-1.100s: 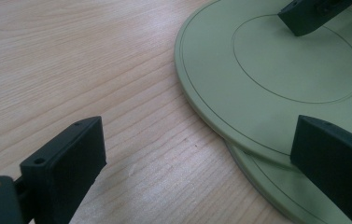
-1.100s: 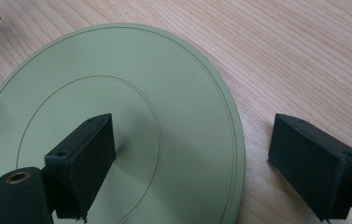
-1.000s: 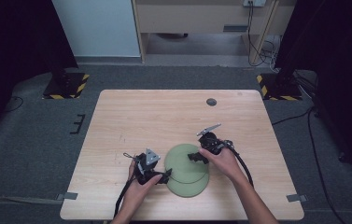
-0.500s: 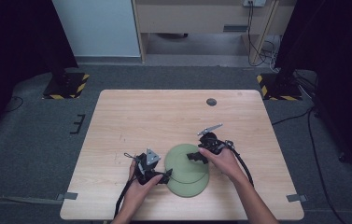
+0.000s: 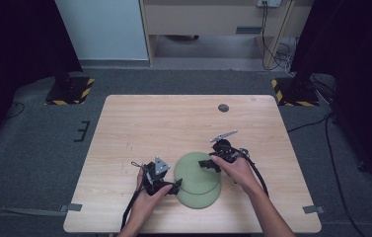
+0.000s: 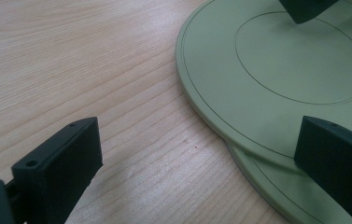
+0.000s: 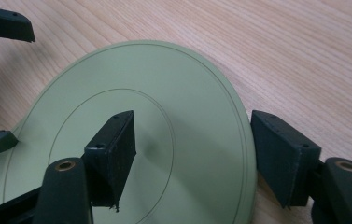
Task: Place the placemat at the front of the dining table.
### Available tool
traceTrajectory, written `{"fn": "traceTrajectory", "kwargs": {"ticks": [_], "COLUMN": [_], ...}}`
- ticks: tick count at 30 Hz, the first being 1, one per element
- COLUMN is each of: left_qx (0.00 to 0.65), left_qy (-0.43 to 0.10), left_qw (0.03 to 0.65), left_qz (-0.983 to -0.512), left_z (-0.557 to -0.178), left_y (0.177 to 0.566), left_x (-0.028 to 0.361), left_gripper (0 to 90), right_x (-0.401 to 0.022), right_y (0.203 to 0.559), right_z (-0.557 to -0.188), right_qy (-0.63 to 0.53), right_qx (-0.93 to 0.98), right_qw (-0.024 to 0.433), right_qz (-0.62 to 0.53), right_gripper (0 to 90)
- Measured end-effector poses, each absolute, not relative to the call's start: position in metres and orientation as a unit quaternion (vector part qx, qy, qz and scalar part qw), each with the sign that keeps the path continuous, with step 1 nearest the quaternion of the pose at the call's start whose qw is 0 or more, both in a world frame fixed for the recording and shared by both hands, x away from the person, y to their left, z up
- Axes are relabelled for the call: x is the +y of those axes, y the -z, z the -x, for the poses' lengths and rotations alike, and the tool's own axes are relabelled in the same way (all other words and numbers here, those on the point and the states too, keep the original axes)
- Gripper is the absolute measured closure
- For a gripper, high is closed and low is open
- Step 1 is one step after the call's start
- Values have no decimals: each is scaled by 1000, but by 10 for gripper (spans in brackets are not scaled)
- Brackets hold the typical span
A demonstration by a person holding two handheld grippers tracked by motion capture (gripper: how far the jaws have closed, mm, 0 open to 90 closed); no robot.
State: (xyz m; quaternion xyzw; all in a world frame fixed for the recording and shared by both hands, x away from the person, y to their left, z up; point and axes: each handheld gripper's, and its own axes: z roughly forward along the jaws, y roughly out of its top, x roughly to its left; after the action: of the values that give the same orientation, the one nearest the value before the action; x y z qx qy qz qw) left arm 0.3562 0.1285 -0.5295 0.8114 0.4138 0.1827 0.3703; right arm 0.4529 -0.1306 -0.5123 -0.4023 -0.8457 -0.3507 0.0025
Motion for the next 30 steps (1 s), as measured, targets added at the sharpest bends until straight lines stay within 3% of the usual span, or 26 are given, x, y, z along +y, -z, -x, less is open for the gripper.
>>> {"fn": "traceTrajectory", "kwargs": {"ticks": [6,16,30], "left_qx": [413,413,412], "left_qy": [-184,-187,-188], "left_qw": [369,367,367], "left_qz": [-812,-812,-812], "left_z": [-356,-356,-356], "left_y": [529,529,529], "left_x": [128,128,127], "left_gripper": [1,1,0], "right_x": [-135,-143,-150], "right_y": [506,501,497], "right_z": [-453,-454,-454], "right_qy": [363,378,403], "right_qx": [-839,-828,-813], "right_qw": [-1,-6,15], "right_qz": [405,415,419], "right_gripper": [405,589,680]}}
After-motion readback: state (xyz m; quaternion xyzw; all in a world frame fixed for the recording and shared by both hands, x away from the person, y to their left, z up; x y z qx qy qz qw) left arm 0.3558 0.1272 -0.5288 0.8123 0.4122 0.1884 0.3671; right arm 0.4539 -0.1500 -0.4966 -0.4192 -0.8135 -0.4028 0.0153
